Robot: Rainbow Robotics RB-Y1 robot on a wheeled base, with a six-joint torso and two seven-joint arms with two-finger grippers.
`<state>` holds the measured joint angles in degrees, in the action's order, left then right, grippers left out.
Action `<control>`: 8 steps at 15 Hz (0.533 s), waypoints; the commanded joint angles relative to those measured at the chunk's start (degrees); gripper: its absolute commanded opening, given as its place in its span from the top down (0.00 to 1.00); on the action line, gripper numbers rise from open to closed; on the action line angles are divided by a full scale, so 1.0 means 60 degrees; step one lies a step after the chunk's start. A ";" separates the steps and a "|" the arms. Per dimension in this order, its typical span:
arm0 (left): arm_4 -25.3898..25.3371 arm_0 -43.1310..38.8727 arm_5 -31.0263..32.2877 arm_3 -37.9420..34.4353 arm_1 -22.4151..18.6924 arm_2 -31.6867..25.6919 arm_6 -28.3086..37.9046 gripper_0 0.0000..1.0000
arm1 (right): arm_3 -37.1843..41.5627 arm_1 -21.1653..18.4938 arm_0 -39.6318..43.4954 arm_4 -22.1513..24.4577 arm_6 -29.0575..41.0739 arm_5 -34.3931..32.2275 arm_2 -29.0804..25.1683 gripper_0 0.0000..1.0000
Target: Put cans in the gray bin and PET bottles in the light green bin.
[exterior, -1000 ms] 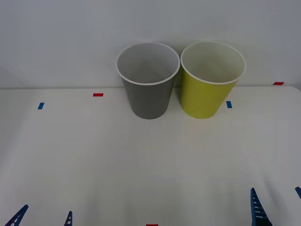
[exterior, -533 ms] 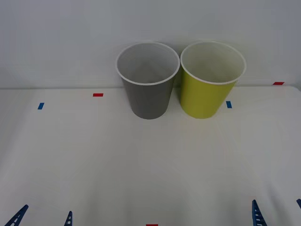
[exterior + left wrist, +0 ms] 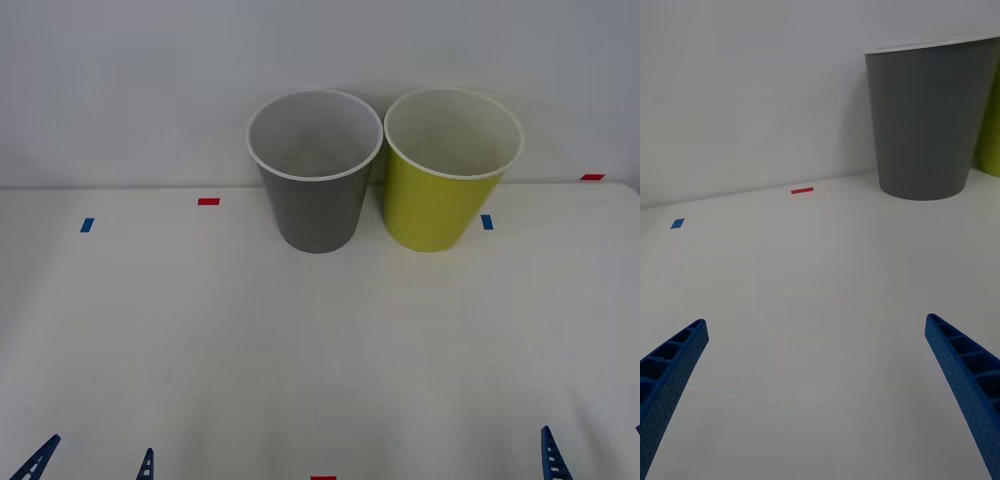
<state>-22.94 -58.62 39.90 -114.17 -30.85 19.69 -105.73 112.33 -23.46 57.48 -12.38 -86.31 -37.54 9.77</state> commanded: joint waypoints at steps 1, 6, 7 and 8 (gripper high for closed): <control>0.0000 0.0000 0.0000 0.0000 0.0000 0.0000 0.0000 0.00 | 0.0000 -0.0001 0.0000 -0.0002 0.0001 0.0002 -0.0002 0.00; 0.0000 0.0000 0.0000 0.0000 0.0000 0.0000 0.0000 0.00 | 0.0000 -0.0001 0.0000 -0.0002 0.0001 0.0002 -0.0002 0.00; 0.0000 0.0000 0.0000 0.0000 0.0000 0.0000 0.0000 0.00 | 0.0000 -0.0001 0.0000 -0.0002 0.0001 0.0002 -0.0002 0.00; 0.0000 0.0000 0.0000 0.0000 0.0000 0.0000 0.0000 0.00 | 0.0000 -0.0001 0.0000 -0.0002 0.0001 0.0002 -0.0002 0.00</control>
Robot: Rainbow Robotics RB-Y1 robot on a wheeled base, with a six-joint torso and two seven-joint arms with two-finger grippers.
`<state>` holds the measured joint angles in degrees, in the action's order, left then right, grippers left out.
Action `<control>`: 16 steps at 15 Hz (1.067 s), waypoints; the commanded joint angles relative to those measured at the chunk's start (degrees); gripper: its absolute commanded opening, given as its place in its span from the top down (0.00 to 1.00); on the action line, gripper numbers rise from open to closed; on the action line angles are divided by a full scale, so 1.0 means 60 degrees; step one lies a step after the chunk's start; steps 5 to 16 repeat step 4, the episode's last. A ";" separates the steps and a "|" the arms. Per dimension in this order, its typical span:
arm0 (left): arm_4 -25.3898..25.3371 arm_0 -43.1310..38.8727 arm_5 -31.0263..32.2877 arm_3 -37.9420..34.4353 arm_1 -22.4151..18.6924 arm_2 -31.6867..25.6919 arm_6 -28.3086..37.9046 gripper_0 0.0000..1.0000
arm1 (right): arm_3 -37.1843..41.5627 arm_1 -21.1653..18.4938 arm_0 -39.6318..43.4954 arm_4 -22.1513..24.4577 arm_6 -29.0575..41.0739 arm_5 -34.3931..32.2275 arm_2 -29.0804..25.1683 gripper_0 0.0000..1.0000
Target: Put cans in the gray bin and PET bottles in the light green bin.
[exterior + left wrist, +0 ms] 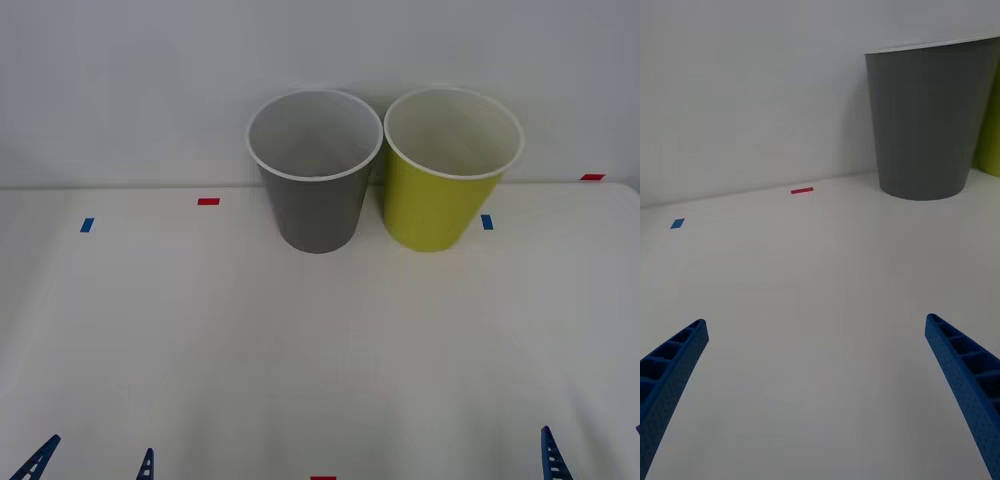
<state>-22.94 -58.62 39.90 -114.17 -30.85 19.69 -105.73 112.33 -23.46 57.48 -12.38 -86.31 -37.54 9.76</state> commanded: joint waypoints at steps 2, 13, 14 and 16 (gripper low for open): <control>0.0000 0.0000 0.0000 0.0000 0.0000 0.0000 0.0000 0.00 | 0.0000 -0.0001 0.0000 -0.0002 0.0001 0.0002 -0.0001 0.00; 0.0000 0.0000 0.0000 0.0000 0.0000 0.0000 0.0000 0.00 | 0.0000 -0.0001 0.0000 -0.0002 0.0001 0.0002 -0.0001 0.00; 0.0000 0.0000 0.0000 0.0000 0.0000 0.0000 0.0000 0.00 | 0.0000 -0.0001 0.0000 -0.0002 0.0001 0.0002 -0.0001 0.00; 0.0000 0.0000 0.0000 0.0000 0.0000 0.0000 0.0000 0.00 | 0.0000 -0.0001 0.0000 -0.0002 0.0001 0.0002 -0.0001 0.00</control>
